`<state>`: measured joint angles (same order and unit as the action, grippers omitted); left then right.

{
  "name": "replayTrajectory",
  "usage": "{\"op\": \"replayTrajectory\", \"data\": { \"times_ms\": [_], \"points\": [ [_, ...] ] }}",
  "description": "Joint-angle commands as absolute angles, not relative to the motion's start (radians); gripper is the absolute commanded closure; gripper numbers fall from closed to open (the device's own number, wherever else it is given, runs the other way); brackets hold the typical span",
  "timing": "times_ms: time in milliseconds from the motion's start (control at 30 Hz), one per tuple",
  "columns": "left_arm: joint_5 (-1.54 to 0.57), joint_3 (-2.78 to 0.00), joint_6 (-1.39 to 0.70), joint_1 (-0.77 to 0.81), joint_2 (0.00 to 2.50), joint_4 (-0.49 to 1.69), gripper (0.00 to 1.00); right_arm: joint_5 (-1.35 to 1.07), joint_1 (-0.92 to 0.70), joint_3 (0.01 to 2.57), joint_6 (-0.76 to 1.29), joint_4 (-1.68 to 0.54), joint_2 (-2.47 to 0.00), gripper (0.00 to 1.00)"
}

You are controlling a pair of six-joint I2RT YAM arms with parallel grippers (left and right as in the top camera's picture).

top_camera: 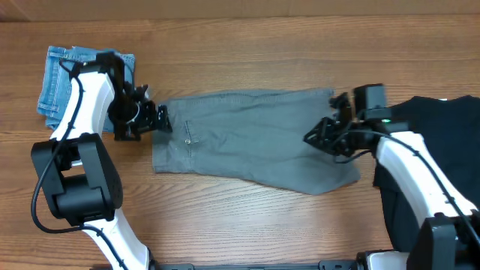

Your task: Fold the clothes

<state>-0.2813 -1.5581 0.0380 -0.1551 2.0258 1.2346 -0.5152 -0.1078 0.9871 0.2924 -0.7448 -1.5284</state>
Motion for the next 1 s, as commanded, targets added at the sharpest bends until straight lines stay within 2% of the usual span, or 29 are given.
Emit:
{"op": "replayTrajectory", "data": {
  "times_ms": [0,233,333,400,567,733,833,967],
  "points": [
    [-0.297,-1.473,0.06,-0.184,2.027,1.186,0.03,-0.389,-0.168,0.967,0.362,-0.715,-1.597,0.79],
    [-0.302,-1.393,0.061,-0.197,2.027,1.038,0.01,-0.324,-0.175,0.967,0.424,-0.678,-1.816,0.8],
    [-0.316,-1.392,0.061,-0.196,2.027,1.037,0.01,-0.231,-0.166,0.967,0.502,-0.69,-1.895,0.88],
    [-0.317,-1.392,0.068,-0.196,2.027,1.044,0.0,-0.196,-0.153,0.967,0.557,-0.707,-1.928,0.88],
    [-0.336,-1.392,0.078,-0.197,2.027,1.051,0.0,-0.19,-0.109,0.967,0.584,-0.754,-1.939,0.88],
    [-0.526,-1.389,0.113,-0.191,2.027,1.018,0.0,-0.184,-0.095,0.967,0.576,-0.767,-1.939,0.88],
    [-0.496,-1.336,0.107,-0.16,2.027,0.985,0.0,-0.184,-0.095,0.967,0.577,-0.765,-1.939,0.88],
    [-0.458,-1.208,0.034,-0.123,2.031,0.838,0.0,-0.184,-0.095,0.968,0.572,-0.762,-1.939,0.89]
  ]
}}
